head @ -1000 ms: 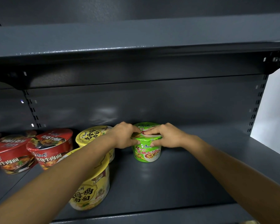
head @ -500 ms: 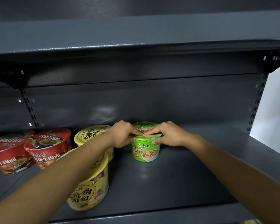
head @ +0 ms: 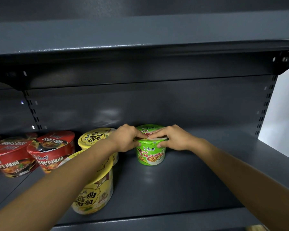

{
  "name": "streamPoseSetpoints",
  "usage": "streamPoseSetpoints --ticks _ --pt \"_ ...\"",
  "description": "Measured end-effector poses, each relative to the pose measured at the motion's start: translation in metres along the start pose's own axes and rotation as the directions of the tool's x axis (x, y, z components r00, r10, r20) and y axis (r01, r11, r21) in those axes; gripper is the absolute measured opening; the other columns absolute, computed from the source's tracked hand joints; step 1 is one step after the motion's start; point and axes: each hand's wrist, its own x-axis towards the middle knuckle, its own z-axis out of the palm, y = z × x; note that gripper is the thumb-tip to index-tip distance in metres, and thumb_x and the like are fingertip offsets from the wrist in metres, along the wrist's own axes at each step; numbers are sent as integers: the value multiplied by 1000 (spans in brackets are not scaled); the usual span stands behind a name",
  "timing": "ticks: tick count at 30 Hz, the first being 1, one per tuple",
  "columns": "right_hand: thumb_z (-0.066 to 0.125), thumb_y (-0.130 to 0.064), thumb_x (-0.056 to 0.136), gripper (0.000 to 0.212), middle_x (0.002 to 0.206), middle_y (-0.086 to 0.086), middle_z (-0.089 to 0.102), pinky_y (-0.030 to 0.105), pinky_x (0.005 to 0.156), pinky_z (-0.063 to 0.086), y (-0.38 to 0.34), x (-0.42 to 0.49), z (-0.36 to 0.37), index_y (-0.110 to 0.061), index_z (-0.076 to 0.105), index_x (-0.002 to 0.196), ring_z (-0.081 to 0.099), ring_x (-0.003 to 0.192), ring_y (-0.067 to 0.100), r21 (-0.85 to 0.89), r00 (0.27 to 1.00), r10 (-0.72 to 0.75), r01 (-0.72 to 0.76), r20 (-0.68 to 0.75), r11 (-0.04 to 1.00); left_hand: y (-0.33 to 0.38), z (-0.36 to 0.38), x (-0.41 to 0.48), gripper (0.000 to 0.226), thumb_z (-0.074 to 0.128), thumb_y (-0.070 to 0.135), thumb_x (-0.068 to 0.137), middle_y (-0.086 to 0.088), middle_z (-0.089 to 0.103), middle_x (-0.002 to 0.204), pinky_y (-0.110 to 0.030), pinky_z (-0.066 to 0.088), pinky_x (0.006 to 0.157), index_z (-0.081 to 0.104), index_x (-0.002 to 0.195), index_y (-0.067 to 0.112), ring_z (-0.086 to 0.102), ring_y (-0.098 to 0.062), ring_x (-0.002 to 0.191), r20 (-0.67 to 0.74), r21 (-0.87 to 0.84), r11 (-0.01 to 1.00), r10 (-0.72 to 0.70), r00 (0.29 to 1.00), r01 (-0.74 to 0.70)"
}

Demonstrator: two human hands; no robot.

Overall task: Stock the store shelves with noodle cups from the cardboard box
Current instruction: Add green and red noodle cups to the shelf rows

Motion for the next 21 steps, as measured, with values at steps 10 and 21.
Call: streamPoseSetpoints --ticks 10,21 --pt "66 -7 86 47 138 -9 52 11 106 23 -4 -6 -3 -24 58 129 40 132 6 25 999 10 -11 33 1000 12 -4 -2 44 65 28 87 8 59 132 -30 42 101 56 130 35 55 -16 118 0 32 998 -49 999 49" --pt "64 -5 87 48 141 -9 49 7 102 20 -4 -10 -3 -25 58 129 38 134 8 58 999 41 -43 35 997 21 -5 -5 45 62 30 88 5 60 130 -30 44 98 53 132 39 56 -18 117 -9 50 994 -92 996 93"
